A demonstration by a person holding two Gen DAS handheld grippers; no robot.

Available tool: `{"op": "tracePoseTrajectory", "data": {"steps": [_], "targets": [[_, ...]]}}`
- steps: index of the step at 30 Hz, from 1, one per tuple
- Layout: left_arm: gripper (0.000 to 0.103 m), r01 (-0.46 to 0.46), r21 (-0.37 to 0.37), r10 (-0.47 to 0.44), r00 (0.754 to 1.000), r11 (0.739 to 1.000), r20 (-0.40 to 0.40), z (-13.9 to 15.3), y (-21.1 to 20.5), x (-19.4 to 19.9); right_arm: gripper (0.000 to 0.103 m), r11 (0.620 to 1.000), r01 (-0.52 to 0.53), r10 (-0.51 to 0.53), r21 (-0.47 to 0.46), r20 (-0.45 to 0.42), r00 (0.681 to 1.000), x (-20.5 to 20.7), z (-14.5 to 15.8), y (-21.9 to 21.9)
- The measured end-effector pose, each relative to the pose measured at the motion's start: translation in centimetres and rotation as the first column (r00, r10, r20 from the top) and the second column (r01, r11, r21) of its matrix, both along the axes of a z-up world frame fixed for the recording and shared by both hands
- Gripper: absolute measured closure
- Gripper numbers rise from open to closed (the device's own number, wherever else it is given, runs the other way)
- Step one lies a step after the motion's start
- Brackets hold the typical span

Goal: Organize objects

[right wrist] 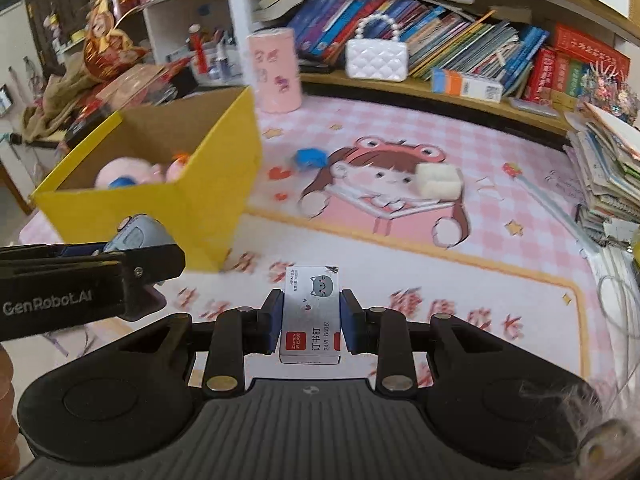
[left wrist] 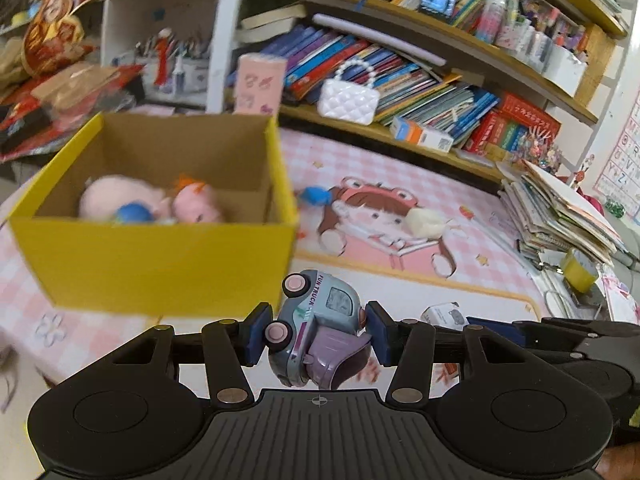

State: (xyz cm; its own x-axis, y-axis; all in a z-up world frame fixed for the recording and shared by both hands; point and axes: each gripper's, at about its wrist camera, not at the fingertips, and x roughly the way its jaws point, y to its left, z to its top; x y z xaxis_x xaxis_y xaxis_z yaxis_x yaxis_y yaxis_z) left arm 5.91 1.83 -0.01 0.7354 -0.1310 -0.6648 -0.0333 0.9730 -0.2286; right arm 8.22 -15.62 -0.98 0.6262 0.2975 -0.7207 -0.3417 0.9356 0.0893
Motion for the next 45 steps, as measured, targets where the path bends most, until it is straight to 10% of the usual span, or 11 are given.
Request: {"op": "tracePoseTrajectory", "data": {"steps": [45], "targets": [[0.054,-0.202,-0.055,0.202,0.979,0.978,0.007,0.0,15.1,-12.2,0.075,0.980,-0.199,0.199,-0.027,-0.015,0.980,-10.5,0.4,15.9]]}}
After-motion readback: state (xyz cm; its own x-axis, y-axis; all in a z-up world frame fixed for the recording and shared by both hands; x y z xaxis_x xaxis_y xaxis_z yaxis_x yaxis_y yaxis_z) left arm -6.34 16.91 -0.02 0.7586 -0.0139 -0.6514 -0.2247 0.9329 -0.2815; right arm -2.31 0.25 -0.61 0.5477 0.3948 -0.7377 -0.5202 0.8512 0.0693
